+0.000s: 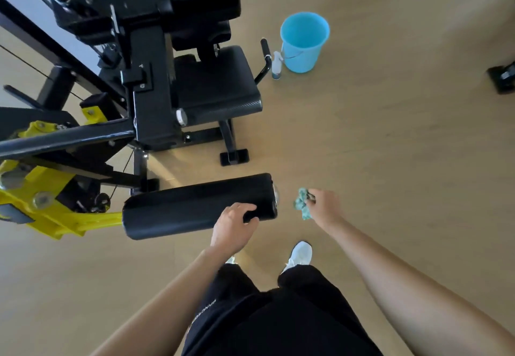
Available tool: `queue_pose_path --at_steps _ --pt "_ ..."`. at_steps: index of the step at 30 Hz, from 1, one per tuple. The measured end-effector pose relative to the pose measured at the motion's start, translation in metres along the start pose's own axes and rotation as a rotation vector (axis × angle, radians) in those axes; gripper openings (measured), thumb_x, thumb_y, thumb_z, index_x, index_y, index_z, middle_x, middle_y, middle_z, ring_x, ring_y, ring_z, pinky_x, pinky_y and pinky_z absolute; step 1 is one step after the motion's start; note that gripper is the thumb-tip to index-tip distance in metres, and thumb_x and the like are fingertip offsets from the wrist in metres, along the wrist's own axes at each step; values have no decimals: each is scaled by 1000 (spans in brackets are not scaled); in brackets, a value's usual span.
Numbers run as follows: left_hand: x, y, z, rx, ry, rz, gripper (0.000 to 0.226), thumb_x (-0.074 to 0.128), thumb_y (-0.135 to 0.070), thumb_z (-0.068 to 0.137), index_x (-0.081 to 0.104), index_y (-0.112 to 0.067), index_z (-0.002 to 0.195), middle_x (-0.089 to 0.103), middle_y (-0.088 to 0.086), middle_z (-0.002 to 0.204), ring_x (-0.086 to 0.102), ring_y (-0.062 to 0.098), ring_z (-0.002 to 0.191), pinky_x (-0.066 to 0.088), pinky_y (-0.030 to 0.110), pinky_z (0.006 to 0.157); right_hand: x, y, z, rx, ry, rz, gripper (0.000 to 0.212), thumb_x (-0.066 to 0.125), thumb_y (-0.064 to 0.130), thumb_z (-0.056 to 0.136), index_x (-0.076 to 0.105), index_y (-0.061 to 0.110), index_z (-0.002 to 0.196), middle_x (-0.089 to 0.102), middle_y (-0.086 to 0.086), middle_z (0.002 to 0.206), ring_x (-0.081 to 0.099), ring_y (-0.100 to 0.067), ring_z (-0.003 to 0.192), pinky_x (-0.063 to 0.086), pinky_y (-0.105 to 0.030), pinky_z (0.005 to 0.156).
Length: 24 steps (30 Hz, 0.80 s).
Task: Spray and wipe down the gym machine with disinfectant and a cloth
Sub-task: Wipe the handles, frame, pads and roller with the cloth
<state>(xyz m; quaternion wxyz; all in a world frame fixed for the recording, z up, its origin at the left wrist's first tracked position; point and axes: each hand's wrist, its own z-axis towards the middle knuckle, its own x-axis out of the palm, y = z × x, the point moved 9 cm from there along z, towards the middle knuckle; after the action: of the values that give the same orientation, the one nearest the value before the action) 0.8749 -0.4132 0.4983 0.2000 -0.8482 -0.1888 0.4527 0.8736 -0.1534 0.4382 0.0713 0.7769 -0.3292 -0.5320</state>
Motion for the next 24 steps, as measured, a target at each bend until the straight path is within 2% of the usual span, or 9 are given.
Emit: queue_pose_path --at_steps 2,4,7,11,15,18,19,21,24 --pt "21 -39 6 31 45 -67 38 63 -31 96 66 -29 134 64 -11 127 56 12 120 48 30 98 -24 -23 -1 61 -18 194 23 67 12 89 57 19 70 50 6 59 50 -27 68 29 -36 57" --pt "38 -74 13 58 91 -120 42 66 -28 95 64 -27 137 64 -12 128 58 11 120 48 30 101 -42 -37 -3 94 9 399 8 72 21 89 72 13 86 64 0 69 58 -23 72 41 -36 62" --pt "61 -128 29 119 157 -218 59 71 -28 93 50 -30 149 57 -11 139 54 12 128 46 34 106 -60 -56 -9 165 53 760 21 75 38 82 77 20 92 76 -6 85 70 -22 78 57 -43 76" --pt "82 -202 63 212 251 -334 82 79 -26 89 36 -34 158 47 -3 136 56 17 124 53 37 103 -96 -65 -6 204 83 997 14 66 24 101 78 17 99 79 -13 94 71 -21 77 57 -40 74" --pt "91 -263 104 384 291 -341 52 77 -18 89 62 -21 139 67 -2 126 63 15 115 52 29 99 -130 -79 25 176 163 973 25 59 26 105 75 6 106 76 -7 88 69 -13 73 54 -27 68" --pt "85 -290 149 361 239 -386 27 72 -9 92 72 -14 119 74 0 104 64 3 89 50 22 82 -161 -93 65 171 203 949 20 74 21 95 73 4 106 75 -4 89 71 -13 76 54 -28 70" --pt "83 -298 166 336 229 -413 19 71 -8 93 73 -12 112 74 1 97 62 1 81 50 20 76 -173 -98 81 164 206 941 28 80 20 89 71 5 109 76 -4 94 72 -14 79 54 -26 70" --pt "77 -318 204 272 230 -509 11 70 -8 95 73 -11 105 76 8 96 65 7 80 55 26 76 -199 -110 113 183 175 875 46 87 16 77 65 8 117 71 -7 106 72 -18 89 57 -24 71" --pt "67 -348 254 143 252 -715 13 70 -2 95 66 -11 105 70 23 109 70 26 89 61 48 83 -242 -120 167 204 86 702 37 84 1 81 64 12 111 67 -8 103 67 -17 84 55 -18 65"
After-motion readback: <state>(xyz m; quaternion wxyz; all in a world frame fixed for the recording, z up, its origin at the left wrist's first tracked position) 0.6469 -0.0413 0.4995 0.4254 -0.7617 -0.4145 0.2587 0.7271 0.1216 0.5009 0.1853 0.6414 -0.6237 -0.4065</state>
